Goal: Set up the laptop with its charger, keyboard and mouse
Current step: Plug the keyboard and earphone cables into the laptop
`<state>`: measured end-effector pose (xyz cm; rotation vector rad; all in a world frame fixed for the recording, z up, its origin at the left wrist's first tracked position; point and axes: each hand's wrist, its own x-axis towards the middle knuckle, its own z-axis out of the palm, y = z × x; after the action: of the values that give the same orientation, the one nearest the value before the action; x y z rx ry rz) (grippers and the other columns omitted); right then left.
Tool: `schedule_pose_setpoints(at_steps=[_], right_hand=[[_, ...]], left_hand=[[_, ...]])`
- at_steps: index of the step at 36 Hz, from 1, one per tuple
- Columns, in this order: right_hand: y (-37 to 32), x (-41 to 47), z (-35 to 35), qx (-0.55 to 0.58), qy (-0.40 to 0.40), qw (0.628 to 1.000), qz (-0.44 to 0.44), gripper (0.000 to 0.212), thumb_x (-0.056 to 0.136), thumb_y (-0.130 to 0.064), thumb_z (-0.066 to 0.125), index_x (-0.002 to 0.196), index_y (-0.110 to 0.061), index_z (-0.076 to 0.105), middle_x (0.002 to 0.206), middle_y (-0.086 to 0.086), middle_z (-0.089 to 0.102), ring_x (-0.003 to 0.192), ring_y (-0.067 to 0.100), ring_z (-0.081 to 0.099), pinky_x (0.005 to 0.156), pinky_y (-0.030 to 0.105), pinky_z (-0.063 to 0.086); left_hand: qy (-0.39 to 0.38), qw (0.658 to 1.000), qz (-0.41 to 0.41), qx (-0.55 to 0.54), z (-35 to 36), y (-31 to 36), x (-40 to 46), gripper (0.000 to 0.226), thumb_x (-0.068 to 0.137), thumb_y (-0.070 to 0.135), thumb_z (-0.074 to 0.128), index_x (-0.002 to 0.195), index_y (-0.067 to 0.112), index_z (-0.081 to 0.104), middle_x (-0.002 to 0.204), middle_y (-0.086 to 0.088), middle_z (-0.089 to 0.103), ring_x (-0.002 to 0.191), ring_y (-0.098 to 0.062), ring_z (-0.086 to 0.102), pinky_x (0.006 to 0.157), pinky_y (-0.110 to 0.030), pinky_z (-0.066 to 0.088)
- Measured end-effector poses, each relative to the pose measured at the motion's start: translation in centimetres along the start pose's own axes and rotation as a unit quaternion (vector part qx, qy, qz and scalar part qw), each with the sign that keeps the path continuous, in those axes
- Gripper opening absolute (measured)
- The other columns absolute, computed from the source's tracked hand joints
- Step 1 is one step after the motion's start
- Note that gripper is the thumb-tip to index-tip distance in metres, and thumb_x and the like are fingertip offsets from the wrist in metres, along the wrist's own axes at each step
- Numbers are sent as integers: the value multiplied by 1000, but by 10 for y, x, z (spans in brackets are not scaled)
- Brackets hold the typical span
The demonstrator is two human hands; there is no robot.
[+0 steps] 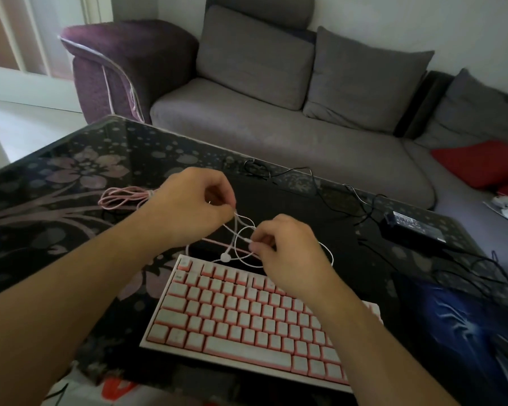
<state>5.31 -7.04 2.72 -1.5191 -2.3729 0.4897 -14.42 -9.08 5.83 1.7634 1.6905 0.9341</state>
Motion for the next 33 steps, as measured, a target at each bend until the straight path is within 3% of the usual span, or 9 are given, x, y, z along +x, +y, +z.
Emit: schedule_pose_setpoints(at_steps=[6,9,13,17,20,24,27,30,33], right_hand=[[6,-4,-15,78,97,992,10,7,100,-32,67,98,-39,67,121,-23,48,117,-4,46,86,10,38],[4,-6,-23,111,138,984,-6,8,101,-30,67,96,-37,67,122,-23,49,119,-9,39,88,-5,31],[-5,-10,-32,189,114,975,-21,12,105,-30,59,98,-37,65,99,-19,67,102,-6,61,77,5,44],[-11,-15,-39,256,109,960,-33,14,105,-26,60,97,-36,67,86,-7,70,81,6,69,71,13,53],[-3,-16,-47,228,146,962,-19,16,99,-21,70,96,-36,66,77,-2,64,71,11,65,67,22,55],[17,-14,-62,174,206,963,22,19,96,-13,73,96,-32,67,66,-5,58,59,2,57,58,13,47],[25,-14,-68,174,247,953,32,12,94,-17,76,94,-27,70,66,-2,64,59,4,61,60,10,48],[24,-14,-69,195,267,943,28,7,95,-27,76,89,-28,72,68,-3,67,59,6,61,59,15,49],[21,-14,-72,296,298,907,36,14,93,-33,77,85,-22,75,62,-3,64,58,9,60,67,28,53]], left_hand=[[46,993,-62,89,-3,-10,9,20,99,13,61,87,28,68,103,6,70,83,-5,61,65,-17,42],[46,992,-56,101,-1,-6,6,21,98,11,60,102,31,67,117,10,63,95,-5,59,75,-20,45],[-19,996,92,11,4,13,-8,46,97,24,68,137,41,56,135,27,50,120,7,51,95,-18,43],[-79,994,73,-26,11,24,-8,20,101,30,63,119,39,64,96,13,74,88,4,70,81,-21,56],[-23,998,0,-64,12,24,-4,10,103,30,61,109,34,67,82,6,69,65,-6,66,62,-23,51],[60,986,-65,-143,-2,18,2,7,94,31,74,100,29,72,85,2,71,73,-8,64,68,-27,48],[58,984,-67,-157,-5,16,4,13,89,33,79,97,24,75,74,-2,71,62,-11,63,63,-27,50],[53,976,-59,-203,-2,16,2,19,93,37,73,95,18,76,63,2,63,58,-12,59,67,-33,55],[48,935,-70,-345,-5,17,4,32,93,40,70,88,8,72,58,0,53,58,-17,56,80,-42,64]])
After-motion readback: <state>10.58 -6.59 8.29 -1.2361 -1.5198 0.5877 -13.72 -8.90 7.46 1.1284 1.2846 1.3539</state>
